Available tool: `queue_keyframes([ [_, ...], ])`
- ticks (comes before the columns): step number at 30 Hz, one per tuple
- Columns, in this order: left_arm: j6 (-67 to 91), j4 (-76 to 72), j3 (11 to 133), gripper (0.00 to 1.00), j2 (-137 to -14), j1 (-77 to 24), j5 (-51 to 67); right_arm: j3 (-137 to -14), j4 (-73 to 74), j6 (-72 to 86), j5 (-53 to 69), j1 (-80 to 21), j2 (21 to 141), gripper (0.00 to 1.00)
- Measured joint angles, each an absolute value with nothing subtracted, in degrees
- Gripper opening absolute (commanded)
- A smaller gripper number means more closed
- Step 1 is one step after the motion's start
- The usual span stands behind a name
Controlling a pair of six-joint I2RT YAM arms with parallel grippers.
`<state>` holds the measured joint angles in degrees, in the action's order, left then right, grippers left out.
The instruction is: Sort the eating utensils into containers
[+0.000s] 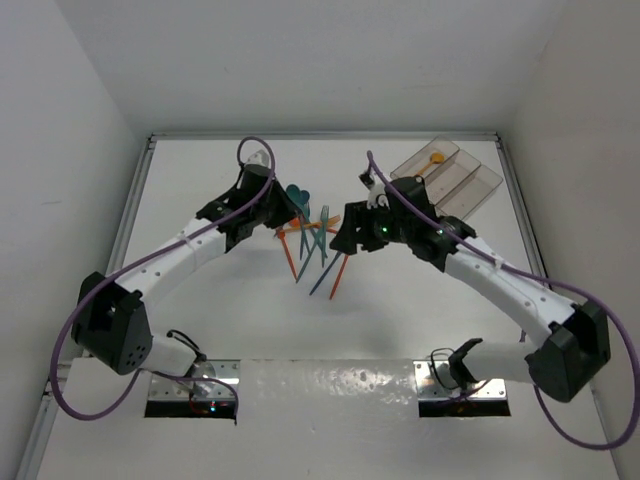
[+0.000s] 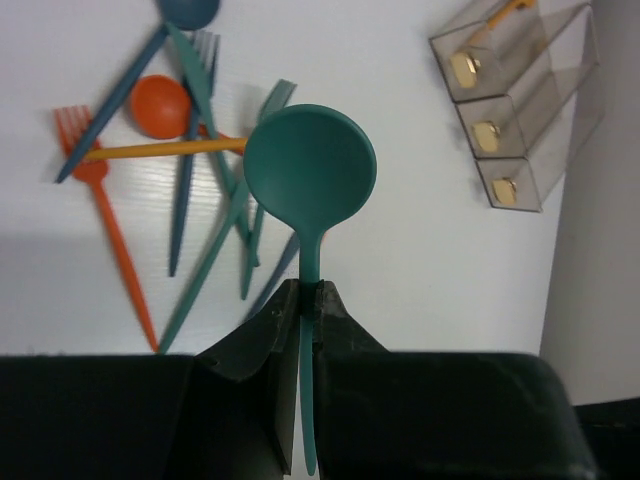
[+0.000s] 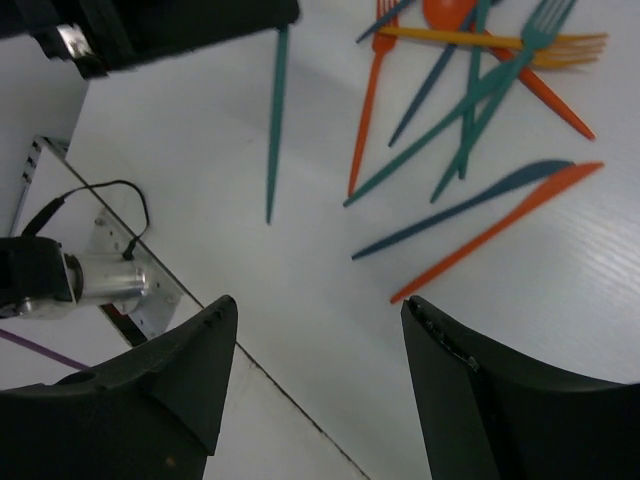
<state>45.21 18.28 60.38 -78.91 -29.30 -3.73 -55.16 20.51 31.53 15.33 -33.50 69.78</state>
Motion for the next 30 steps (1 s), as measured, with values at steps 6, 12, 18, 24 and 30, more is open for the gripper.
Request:
queue_keyframes([
  [6, 44.0, 19.7, 68.3, 0.00, -83.6, -31.4, -1.4, -62.2, 15.7, 32.2, 13.3, -37.0, 79.9, 0.59],
  [12, 43.3, 20.2, 69.1, 0.00, -83.8, -31.9, 0.0, -63.2, 12.0, 33.8, 9.7, -38.3, 86.1, 0.50],
  [18, 42.7, 20.0, 68.4, 0.00, -83.8, -31.9, 0.9, -63.9, 10.3, 35.4, 8.3, -38.5, 88.6, 0.33],
  [24, 42.7, 18.9, 67.0, 0.00, -83.8, -31.9, 1.8, -63.9, 8.0, 36.6, 8.0, -39.2, 88.9, 0.00],
  [30, 42.5, 17.2, 66.3, 0.00, -83.8, -31.9, 1.5, -63.9, 7.7, 37.1, 6.9, -39.1, 89.1, 0.00],
])
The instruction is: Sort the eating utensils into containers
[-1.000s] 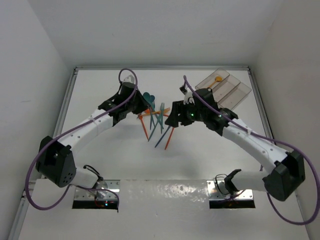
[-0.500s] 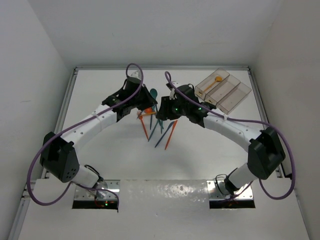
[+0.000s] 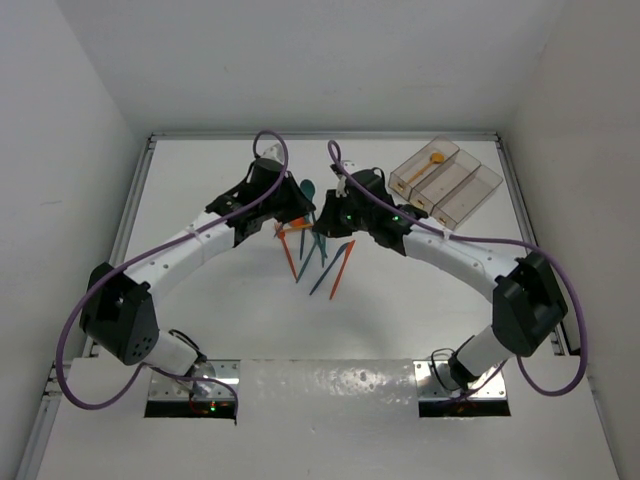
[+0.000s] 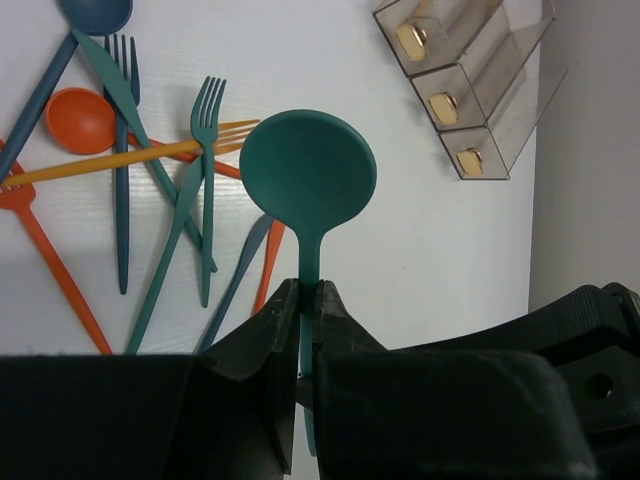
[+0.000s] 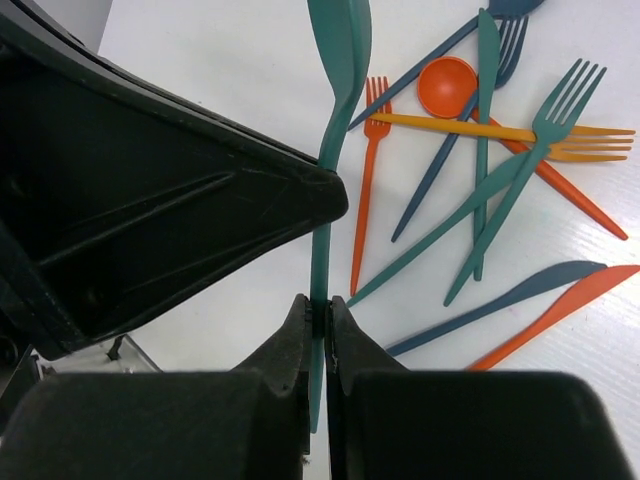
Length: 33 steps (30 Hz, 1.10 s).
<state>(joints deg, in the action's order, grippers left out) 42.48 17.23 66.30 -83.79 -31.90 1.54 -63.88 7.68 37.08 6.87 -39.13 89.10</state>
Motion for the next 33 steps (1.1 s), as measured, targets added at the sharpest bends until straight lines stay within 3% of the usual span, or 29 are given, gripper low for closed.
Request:
queue_keyframes([
  [2, 42.3, 17.1, 66.3, 0.14, -83.9, -31.9, 1.4, -63.9, 7.5, 37.0, 6.3, -39.1, 89.2, 0.00],
  [3, 42.1, 16.9, 66.3, 0.36, -84.0, -31.9, 1.2, -63.9, 7.4, 37.0, 6.2, -38.9, 89.4, 0.00],
  [5, 41.3, 17.1, 66.4, 0.56, -84.5, -31.9, 0.8, -63.9, 6.9, 36.7, 5.6, -38.2, 89.9, 0.00],
  [8, 40.5, 18.4, 66.4, 0.72, -85.1, -31.9, -1.2, -63.9, 6.0, 36.6, 4.5, -35.3, 90.7, 0.00],
  [11, 39.7, 19.9, 66.4, 0.78, -85.2, -31.7, -4.0, -63.9, 6.0, 36.8, 3.6, -30.3, 91.5, 0.00],
  [19, 36.3, 22.6, 66.3, 0.80, -85.3, -29.5, -9.1, -72.8, 9.9, 39.0, -7.7, -16.6, 97.3, 0.00],
  [27, 33.6, 24.0, 63.7, 0.80, -86.2, -29.1, -9.8, -91.9, 15.7, 43.9, -19.6, -10.6, 111.2, 0.00],
  [33, 32.3, 25.2, 63.7, 0.79, -87.2, -28.8, -9.7, -96.9, 19.1, 47.9, -25.6, -9.1, 119.6, 0.00],
])
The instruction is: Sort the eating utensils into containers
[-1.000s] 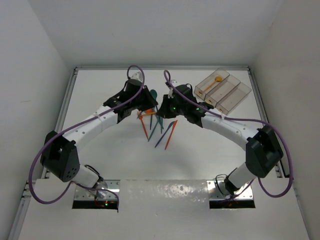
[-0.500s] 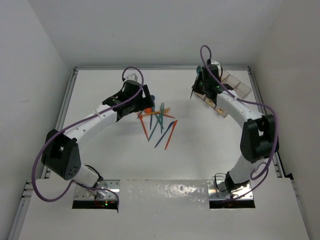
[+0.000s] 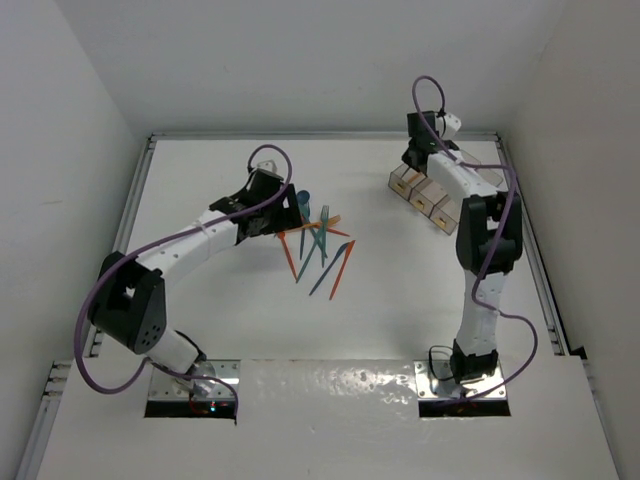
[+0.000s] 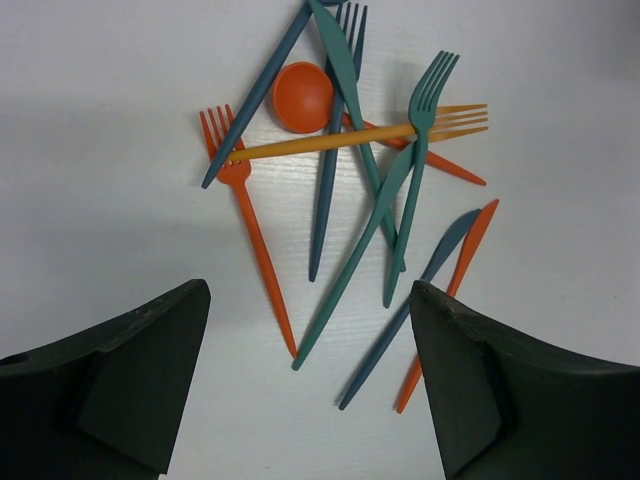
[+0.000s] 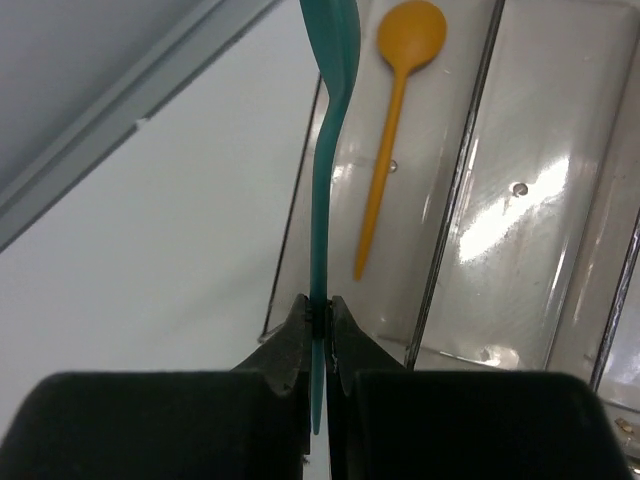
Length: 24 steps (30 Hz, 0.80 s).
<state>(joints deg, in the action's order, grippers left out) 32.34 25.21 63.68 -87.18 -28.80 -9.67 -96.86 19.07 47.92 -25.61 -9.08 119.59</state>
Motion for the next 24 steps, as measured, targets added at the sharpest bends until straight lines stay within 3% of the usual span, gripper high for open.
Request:
queue_keyframes([
  [18, 30.9, 25.5, 63.7, 0.78, -89.5, -28.3, -9.5, -99.1, 16.5, 51.2, -23.7, -3.9, 127.3, 0.00],
  [20, 30.5, 25.5, 63.7, 0.77, -90.1, -28.3, -9.6, -100.2, 16.6, 51.3, -23.3, -3.6, 128.3, 0.03],
  [24, 29.8, 26.1, 64.5, 0.69, -92.3, -28.3, -9.9, -101.1, 16.7, 51.8, -21.6, -3.6, 130.2, 0.19],
])
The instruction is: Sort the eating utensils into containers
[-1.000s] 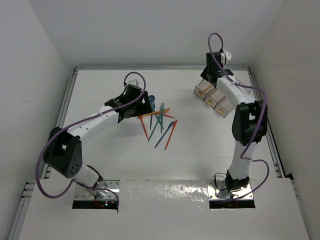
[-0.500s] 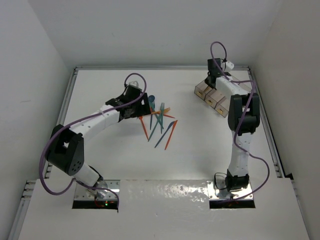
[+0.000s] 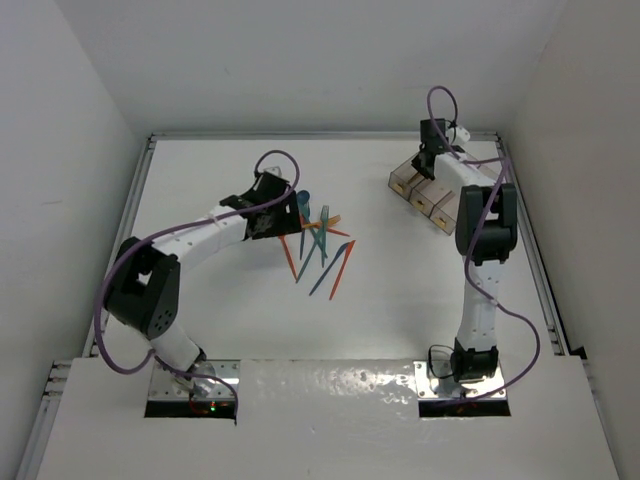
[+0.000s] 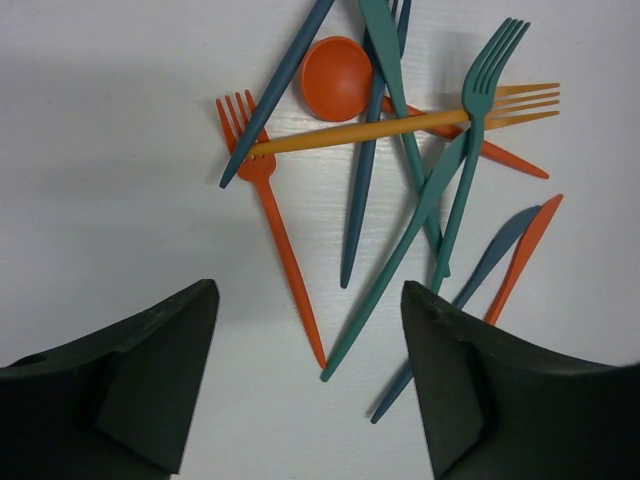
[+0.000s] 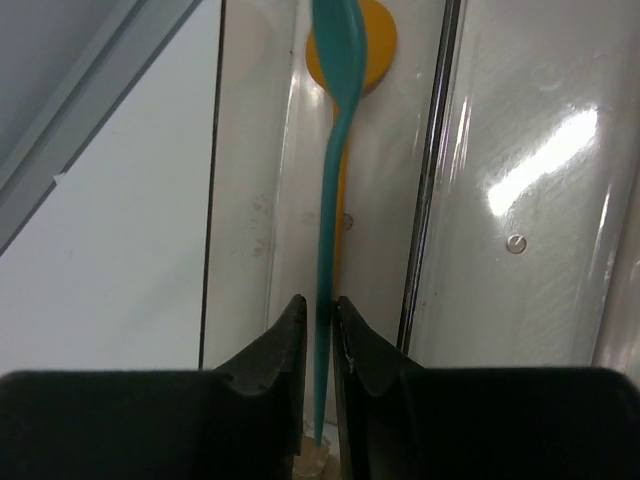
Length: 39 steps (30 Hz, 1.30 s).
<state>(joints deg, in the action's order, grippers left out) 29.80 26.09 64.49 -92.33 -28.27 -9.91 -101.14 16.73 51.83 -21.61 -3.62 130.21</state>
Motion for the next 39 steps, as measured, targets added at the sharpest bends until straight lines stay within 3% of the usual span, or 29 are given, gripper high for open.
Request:
queue_keyframes([
  [6, 28.2, 26.2, 66.4, 0.60, -95.3, -28.3, -10.5, -101.1, 16.9, 52.0, -19.6, -3.6, 131.2, 0.38],
  [10, 25.3, 26.2, 68.9, 0.53, -96.8, -28.2, -11.6, -100.1, 16.1, 50.5, -18.8, -3.6, 130.3, 0.43],
  [24, 11.7, 22.1, 82.8, 0.42, -112.1, -19.8, -5.1, -74.9, 7.7, 40.9, -10.9, -5.2, 98.0, 0.45],
  [39, 6.2, 23.4, 90.9, 0.40, -123.3, -18.8, 5.4, -59.1, 6.1, 38.6, -2.4, -7.2, 88.7, 0.45],
])
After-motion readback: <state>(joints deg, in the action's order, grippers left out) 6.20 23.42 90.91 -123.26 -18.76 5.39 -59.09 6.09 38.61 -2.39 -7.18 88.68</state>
